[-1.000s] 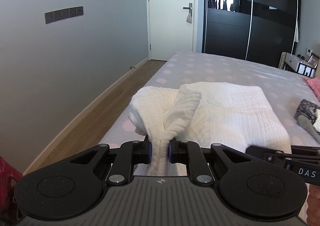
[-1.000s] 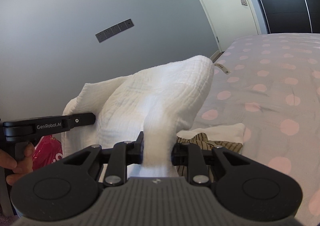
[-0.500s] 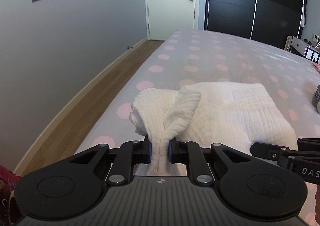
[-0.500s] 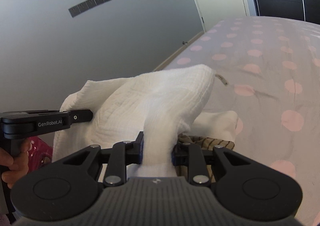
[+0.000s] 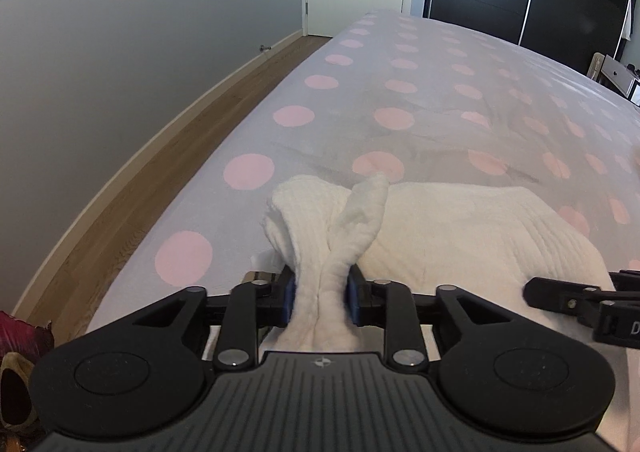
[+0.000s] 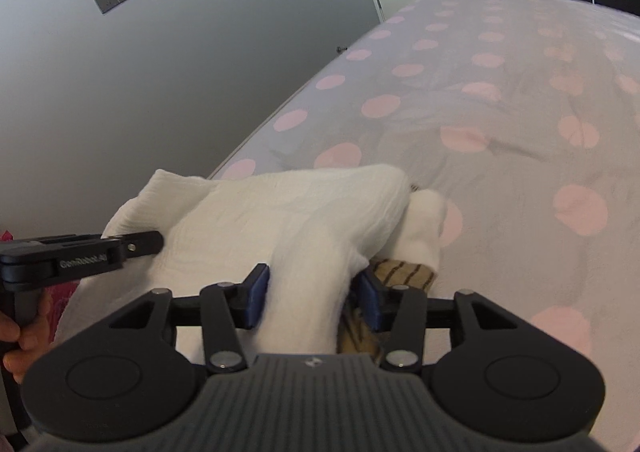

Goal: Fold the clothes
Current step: 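Lower the shirt onto the stack and open both grippers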

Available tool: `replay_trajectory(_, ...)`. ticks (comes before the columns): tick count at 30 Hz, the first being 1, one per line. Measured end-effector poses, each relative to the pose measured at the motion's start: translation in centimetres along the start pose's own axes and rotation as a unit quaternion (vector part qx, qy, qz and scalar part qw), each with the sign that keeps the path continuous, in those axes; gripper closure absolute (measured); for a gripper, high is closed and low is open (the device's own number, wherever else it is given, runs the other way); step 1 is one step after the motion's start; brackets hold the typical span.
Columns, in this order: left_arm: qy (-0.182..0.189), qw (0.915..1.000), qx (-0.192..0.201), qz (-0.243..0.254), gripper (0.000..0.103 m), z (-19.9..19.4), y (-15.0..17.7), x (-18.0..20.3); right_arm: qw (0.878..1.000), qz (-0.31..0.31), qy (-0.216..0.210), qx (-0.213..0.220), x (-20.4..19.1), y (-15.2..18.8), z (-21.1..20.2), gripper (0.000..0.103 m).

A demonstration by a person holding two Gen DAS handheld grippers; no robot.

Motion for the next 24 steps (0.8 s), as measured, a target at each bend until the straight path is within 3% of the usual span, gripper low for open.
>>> replay_trajectory(5, -0.022, 0.9990, 0.031, -0.023, 0.072, -3.8, -0.5, -1.6, 0.999, -0.003, 0.017, 0.026, 1.1, -0.4, -4.1, 0.052)
replay_trajectory(6, -0.027, 0.9985, 0.038, -0.028, 0.072, -4.6, -0.5, -1.9, 0.999, -0.013, 0.014, 0.031, 0.9, -0.3, -4.7, 0.058)
replay_trajectory(7, -0.033, 0.9979, 0.046, -0.032, 0.072, -5.5, -0.3, -2.1, 0.999, -0.023, 0.012, 0.035, 0.6, -0.1, -5.4, 0.072)
replay_trajectory(8, -0.036, 0.9975, 0.052, -0.033, 0.072, -6.3, -0.1, -2.2, 0.999, -0.033, 0.009, 0.040, 0.3, 0.1, -6.1, 0.076)
replay_trajectory(13, -0.020, 0.9968, 0.077, -0.001, 0.072, -9.0, 1.2, -0.4, 0.991, -0.121, -0.007, 0.061, -2.7, 1.5, -8.0, 0.076)
replay_trajectory(16, -0.012, 0.9973, 0.070, 0.018, 0.077, -8.2, 1.9, 0.6, 0.986, -0.156, -0.011, 0.054, -4.4, 2.7, -7.0, 0.076)
replay_trajectory(24, -0.016, 0.9996, 0.020, -0.012, 0.078, -1.8, 3.4, -0.6, 0.992, -0.123, 0.018, 0.018, -2.6, 3.1, -1.3, 0.070)
Point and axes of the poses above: each gripper's, at about its wrist camera, not at the fingertips, and z roughly the way its jaws point, x to its right, y to its underside, the point moved 7 cm from there along z, roughly the way its jaws point, and after that the axes turned 4 degrees about -x, right-handed, at the moved point
